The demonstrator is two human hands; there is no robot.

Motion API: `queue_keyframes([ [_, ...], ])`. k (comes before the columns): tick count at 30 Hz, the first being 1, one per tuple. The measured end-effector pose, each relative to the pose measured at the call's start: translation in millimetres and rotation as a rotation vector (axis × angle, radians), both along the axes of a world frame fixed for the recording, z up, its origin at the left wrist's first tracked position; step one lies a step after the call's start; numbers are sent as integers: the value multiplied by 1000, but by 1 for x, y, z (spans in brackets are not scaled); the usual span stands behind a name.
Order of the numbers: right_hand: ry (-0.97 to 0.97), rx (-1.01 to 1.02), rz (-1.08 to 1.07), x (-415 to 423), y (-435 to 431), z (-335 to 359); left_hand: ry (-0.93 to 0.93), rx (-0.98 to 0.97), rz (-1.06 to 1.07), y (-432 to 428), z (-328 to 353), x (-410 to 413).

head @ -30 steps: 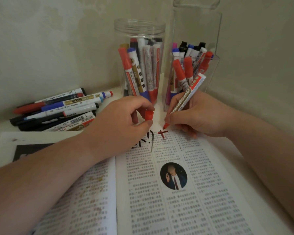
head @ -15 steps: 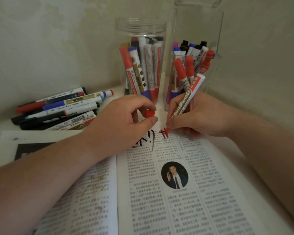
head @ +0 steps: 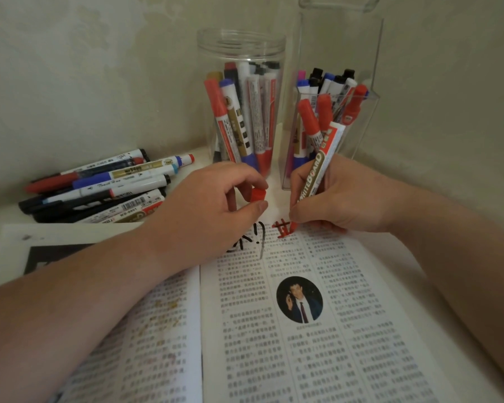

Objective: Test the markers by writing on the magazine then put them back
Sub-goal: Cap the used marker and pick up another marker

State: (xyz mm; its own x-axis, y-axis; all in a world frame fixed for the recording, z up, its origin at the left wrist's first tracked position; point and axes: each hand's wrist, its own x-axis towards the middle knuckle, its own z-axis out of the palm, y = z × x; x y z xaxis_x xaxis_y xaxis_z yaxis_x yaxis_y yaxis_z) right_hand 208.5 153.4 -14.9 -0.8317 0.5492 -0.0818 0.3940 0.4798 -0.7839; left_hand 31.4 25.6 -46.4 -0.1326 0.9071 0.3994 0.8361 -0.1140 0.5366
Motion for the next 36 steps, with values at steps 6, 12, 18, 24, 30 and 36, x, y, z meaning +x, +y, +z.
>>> queue_keyframes([
  [6, 48, -91, 88, 3, 1, -2, 17, -1, 16, 0, -1, 0],
  [12, 60, -144, 105, 3, 2, -4, -67, 2, 24, -2, 0, 1],
  [18, -2, -53, 92, 4, 1, 1, -134, -38, -25, -3, 3, 5],
  [24, 349, -295, 59, 5, 7, 0, -199, -96, -107, -7, 9, 8],
  [30, 498, -188, 70, -1, -1, -4, -225, -96, -126, -8, 11, 10],
  [36, 335, 47, 90, -7, -8, -7, -251, -107, -144, -8, 12, 10],
])
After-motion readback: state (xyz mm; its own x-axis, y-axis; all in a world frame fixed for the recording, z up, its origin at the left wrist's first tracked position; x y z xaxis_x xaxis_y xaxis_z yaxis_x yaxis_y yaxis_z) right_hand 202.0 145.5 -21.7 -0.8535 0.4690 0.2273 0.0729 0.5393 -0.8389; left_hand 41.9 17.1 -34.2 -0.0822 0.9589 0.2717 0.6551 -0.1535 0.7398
